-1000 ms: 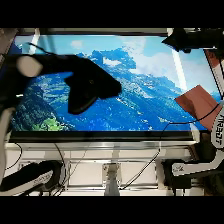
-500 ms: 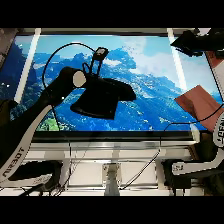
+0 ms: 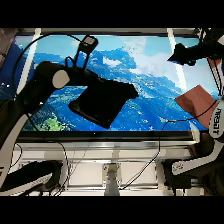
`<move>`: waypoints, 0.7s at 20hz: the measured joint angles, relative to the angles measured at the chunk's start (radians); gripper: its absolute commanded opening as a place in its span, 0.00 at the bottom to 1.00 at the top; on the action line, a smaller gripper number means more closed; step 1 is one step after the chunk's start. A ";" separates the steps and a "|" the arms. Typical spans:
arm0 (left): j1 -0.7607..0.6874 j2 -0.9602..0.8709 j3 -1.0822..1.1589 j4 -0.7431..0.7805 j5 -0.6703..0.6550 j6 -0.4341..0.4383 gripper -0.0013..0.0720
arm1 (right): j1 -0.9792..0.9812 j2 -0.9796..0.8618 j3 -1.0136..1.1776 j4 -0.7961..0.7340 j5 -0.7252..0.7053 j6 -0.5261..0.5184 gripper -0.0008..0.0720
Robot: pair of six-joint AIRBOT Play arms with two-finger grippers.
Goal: Fold the clothes and pants, and hang the long-sleeved shirts on hangers.
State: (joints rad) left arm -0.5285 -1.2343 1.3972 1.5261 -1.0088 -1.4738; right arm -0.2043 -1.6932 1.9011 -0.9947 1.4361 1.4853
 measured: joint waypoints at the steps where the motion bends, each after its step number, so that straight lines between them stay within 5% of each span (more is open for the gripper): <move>1: 0.028 0.002 -0.005 -0.002 -0.029 0.012 0.03 | 0.000 -0.013 -0.007 0.015 0.019 -0.010 0.06; 8: 0.357 -0.069 -0.095 -0.547 -0.152 0.193 0.04 | 0.000 -0.080 -0.040 0.229 0.116 -0.078 0.06; 9: 0.403 -0.095 -0.103 -0.634 -0.172 0.208 0.06 | 0.000 -0.085 -0.041 0.256 0.118 -0.081 0.12; 11: 0.463 -0.154 -0.113 -0.755 -0.203 0.224 0.42 | 0.000 -0.092 -0.042 0.282 0.105 -0.087 0.50; 14: 0.504 -0.259 -0.119 -0.823 -0.206 0.196 0.42 | 0.000 -0.096 -0.043 0.291 0.068 -0.090 0.56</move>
State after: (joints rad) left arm -0.0242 -1.4929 1.2781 0.7033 -1.2148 -1.2774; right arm -0.2043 -1.7893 1.8576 -0.7036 1.5040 1.3956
